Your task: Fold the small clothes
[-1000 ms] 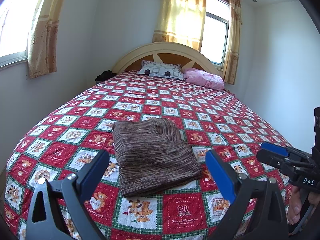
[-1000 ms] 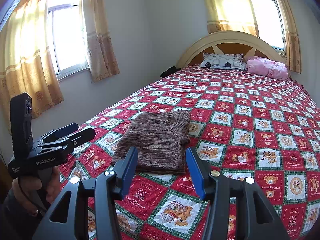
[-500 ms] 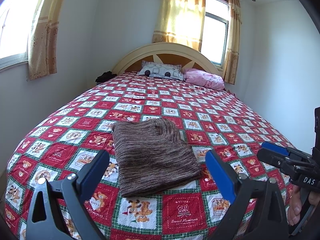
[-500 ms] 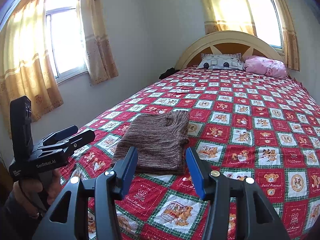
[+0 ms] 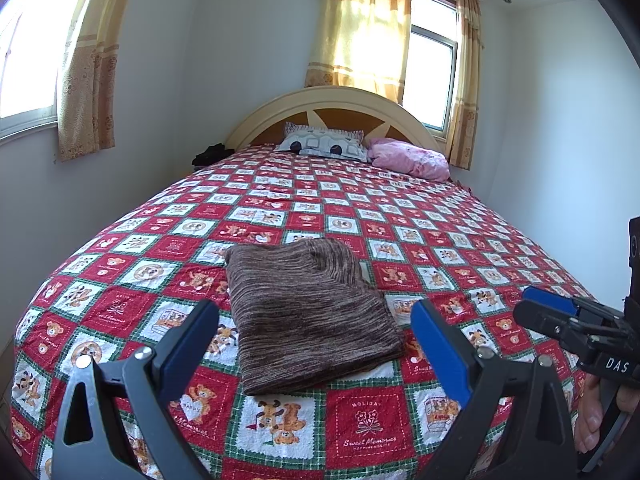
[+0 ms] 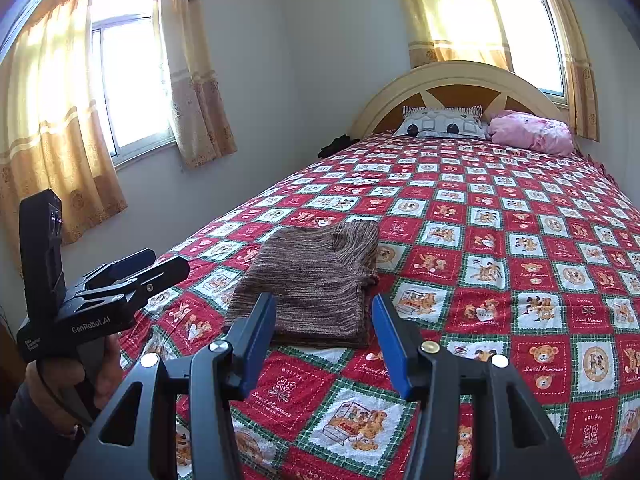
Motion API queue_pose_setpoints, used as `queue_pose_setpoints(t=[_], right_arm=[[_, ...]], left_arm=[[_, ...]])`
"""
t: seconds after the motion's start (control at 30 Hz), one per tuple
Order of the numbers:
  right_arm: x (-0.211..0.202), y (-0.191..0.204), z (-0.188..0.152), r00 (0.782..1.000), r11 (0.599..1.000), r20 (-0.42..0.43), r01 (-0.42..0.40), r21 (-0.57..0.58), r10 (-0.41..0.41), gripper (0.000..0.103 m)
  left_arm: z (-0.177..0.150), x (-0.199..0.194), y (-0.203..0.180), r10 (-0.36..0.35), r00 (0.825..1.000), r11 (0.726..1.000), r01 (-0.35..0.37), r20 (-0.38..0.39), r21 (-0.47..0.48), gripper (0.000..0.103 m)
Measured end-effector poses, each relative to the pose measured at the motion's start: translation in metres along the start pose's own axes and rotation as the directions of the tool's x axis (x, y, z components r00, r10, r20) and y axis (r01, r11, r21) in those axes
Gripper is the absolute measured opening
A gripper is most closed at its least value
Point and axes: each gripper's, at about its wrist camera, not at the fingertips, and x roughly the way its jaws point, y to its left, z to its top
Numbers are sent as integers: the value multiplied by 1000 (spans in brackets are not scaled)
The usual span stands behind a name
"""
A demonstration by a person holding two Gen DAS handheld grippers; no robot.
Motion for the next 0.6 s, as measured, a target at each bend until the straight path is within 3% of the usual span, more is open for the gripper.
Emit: queue_pose_setpoints(t=[0.6], right_arm=[[-4, -3, -1, 1000, 1000, 29, 6, 24, -6, 52]], left_arm=[[3, -4, -5, 16, 1000, 999, -16, 8, 45, 103]])
